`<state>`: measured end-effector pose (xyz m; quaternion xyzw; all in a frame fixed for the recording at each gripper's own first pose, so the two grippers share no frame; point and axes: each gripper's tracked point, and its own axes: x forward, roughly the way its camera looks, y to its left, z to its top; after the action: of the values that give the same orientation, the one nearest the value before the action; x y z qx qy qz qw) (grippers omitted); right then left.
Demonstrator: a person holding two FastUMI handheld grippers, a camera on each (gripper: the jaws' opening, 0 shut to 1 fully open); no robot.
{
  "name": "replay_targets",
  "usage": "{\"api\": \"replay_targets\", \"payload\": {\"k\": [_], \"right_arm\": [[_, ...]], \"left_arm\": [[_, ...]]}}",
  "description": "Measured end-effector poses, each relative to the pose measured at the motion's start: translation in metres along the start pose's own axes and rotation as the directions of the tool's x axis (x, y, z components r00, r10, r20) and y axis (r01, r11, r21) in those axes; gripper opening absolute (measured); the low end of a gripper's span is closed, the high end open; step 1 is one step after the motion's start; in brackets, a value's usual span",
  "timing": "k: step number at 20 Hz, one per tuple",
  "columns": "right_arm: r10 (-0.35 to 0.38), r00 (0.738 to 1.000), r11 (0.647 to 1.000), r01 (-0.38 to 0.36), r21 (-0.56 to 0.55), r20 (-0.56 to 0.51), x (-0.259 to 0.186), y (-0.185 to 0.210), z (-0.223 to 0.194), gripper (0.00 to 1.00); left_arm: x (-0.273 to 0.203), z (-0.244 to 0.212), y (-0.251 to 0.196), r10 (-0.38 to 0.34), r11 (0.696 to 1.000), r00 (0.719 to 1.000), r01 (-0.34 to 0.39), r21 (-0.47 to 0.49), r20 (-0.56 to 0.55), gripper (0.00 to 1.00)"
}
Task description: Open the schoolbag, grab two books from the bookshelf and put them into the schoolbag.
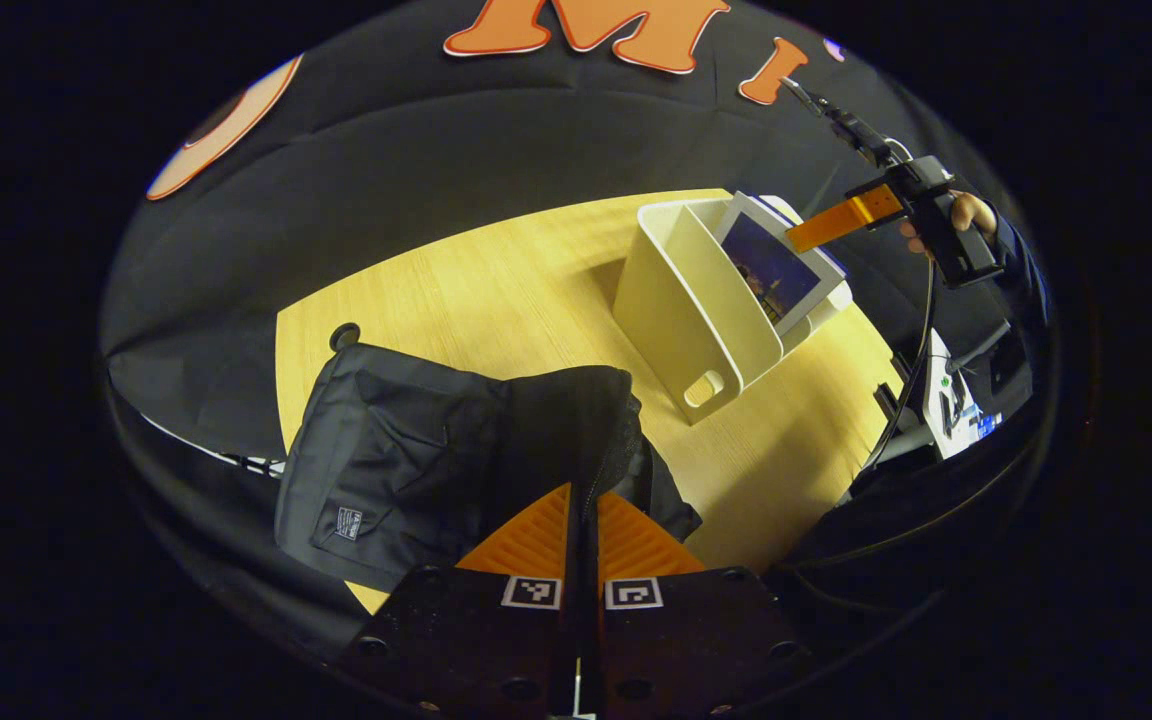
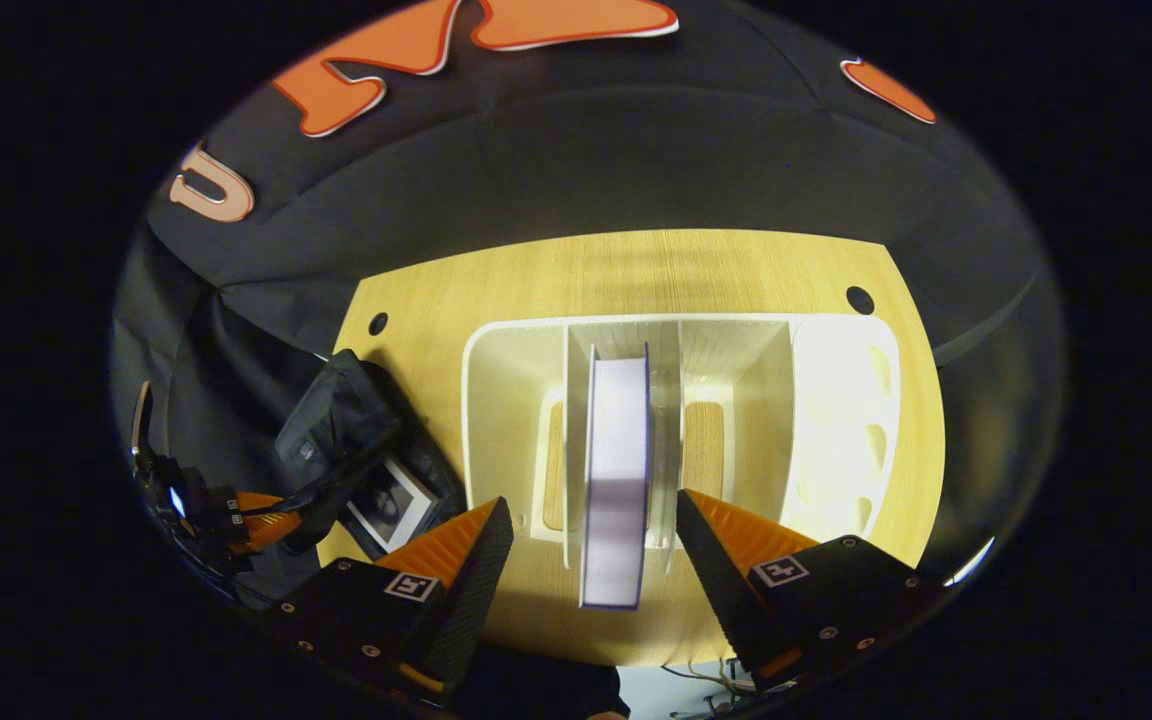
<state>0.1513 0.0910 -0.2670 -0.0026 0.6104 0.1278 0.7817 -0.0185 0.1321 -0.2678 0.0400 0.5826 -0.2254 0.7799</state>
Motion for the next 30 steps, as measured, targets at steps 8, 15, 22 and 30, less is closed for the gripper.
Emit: {"api": "replay_targets", "payload": {"k": [8, 15, 22, 30], "right_arm": [[-0.097, 0.99, 0.995, 0.093, -0.043, -0.107, 0.043, -0.014, -0.004, 0.51], [-0.133, 0.986, 0.991, 0.134, 0.007, -0.105, 0.031, -0.024, 0.0, 0.39], [-0.101, 0.995, 0.994, 0.1, 0.04, 0.025, -0.047, -0.009, 0.012, 0.37], [-0.062, 0.979, 0.994, 0.043, 0.1, 0.195, -0.138, 0.015, 0.001, 0.37]], "left_arm": [[0.0, 0.003, 0.001, 0.022, 1.0, 1.0, -0.022, 0.0, -0.013, 0.02], [0.0, 0.006, 0.001, 0.014, 1.0, 1.0, -0.014, 0.016, -0.007, 0.02], [-0.001, 0.005, 0.002, -0.008, 0.999, 1.0, 0.008, 0.033, 0.005, 0.02], [-0.005, 0.005, 0.008, -0.038, 0.997, 0.999, 0.037, 0.065, 0.022, 0.02]]}}
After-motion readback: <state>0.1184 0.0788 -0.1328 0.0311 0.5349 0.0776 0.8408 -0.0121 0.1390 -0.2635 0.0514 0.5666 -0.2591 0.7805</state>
